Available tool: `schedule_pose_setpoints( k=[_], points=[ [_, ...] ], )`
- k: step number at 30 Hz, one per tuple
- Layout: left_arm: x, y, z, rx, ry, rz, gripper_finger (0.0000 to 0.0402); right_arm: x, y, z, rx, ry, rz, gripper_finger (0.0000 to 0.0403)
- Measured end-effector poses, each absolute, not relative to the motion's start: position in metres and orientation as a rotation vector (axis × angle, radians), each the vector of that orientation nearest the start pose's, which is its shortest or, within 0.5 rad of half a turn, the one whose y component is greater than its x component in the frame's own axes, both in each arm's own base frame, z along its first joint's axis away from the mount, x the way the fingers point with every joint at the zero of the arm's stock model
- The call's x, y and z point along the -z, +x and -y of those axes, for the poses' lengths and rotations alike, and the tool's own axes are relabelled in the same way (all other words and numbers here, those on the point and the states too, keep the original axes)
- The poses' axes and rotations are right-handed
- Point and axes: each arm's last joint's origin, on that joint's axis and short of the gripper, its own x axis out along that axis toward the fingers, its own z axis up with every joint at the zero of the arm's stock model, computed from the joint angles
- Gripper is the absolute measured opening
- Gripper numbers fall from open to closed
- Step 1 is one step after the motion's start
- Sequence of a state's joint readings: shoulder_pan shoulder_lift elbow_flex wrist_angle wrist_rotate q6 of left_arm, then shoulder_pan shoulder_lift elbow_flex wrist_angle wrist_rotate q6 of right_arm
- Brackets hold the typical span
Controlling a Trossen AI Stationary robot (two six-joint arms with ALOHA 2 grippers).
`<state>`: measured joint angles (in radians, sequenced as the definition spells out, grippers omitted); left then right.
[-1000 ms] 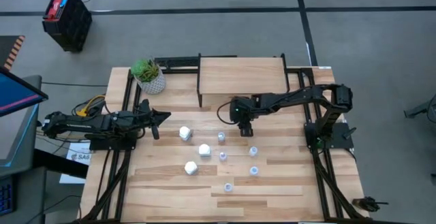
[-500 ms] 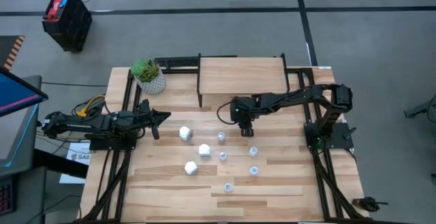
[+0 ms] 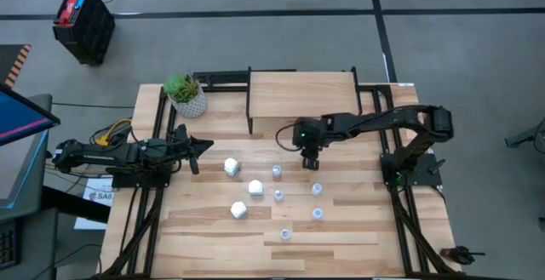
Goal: Pick and place medicine bottles onto shelf by color
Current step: Put the top small white pill bottle on the shelf
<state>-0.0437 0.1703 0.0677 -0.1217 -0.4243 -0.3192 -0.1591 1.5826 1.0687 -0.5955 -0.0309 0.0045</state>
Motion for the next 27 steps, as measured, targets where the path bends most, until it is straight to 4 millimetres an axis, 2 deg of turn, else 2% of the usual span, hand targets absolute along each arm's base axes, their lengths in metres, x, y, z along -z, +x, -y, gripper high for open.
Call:
schedule_pose_setpoints(
  k=[6, 9, 12, 16, 22, 27],
  points=[
    [-0.161, 0.102, -0.007, -0.412, -0.259, -0.166, 0.0000, -0.270, 0.265, 0.045, 0.110, 0.105, -0.968, 0.0149],
    [-0.161, 0.103, -0.007, -0.413, -0.259, -0.169, 0.0000, -0.296, 0.245, 0.052, 0.160, 0.103, -0.860, 0.0151],
    [-0.161, 0.103, -0.007, -0.414, -0.269, -0.168, 0.0000, -0.313, 0.226, 0.065, 0.282, 0.094, -0.793, 0.0160],
    [-0.161, 0.103, -0.007, -0.415, -0.273, -0.166, 0.0000, -0.331, 0.211, 0.093, 0.436, 0.131, -0.778, 0.0159],
    [-0.161, 0.103, -0.007, -0.414, -0.275, -0.166, 0.0000, -0.354, 0.207, 0.148, 0.597, 0.163, -0.846, 0.0150],
    [-0.161, 0.103, -0.007, -0.415, -0.275, -0.166, 0.0000, -0.348, 0.206, 0.187, 0.676, 0.260, -0.988, 0.0165]
  ],
)
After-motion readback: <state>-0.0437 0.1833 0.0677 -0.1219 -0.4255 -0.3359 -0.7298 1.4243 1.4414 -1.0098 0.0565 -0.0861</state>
